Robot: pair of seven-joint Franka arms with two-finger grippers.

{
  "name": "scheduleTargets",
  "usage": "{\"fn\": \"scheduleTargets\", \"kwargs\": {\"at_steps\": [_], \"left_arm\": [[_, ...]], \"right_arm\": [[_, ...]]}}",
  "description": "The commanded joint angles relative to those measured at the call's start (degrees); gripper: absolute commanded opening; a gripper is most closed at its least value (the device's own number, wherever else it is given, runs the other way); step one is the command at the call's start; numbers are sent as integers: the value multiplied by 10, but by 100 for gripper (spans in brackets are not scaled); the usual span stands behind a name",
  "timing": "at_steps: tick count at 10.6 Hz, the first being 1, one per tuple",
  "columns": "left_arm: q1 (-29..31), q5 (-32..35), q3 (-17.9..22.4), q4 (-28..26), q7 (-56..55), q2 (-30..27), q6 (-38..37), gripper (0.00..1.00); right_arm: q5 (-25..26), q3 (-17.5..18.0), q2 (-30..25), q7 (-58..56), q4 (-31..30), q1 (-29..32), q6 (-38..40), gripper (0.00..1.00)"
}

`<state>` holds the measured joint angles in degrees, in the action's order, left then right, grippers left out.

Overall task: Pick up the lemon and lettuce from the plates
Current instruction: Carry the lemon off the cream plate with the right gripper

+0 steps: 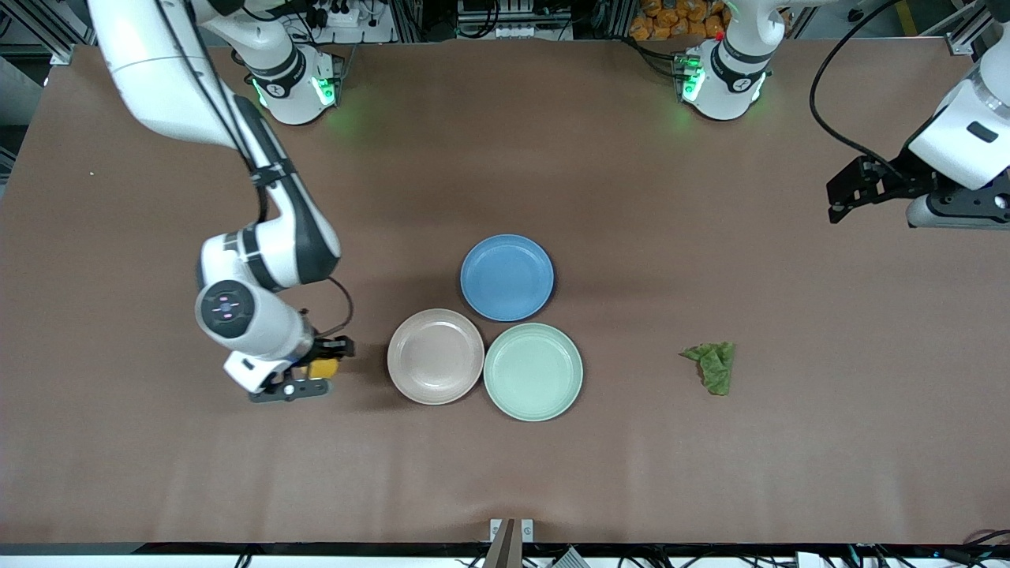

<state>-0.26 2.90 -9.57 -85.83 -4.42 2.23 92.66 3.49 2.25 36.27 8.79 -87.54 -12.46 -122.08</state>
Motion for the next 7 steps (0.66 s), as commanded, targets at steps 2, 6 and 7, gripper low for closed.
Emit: {"fn": "scheduleTargets", "kwargs": {"at_steps": [2, 6, 7], "left_arm": [[4, -12, 2, -66, 5, -32, 48, 100], [4, -13, 3, -65, 6, -27, 54, 100], [4, -13, 3, -65, 6, -26, 61, 100]], "right_arm": [[-1, -1, -56, -88, -82, 75, -1, 43], [-1, -18, -75, -141, -122, 114, -10, 43], [-1, -18, -85, -146, -138, 122, -16, 43]]}}
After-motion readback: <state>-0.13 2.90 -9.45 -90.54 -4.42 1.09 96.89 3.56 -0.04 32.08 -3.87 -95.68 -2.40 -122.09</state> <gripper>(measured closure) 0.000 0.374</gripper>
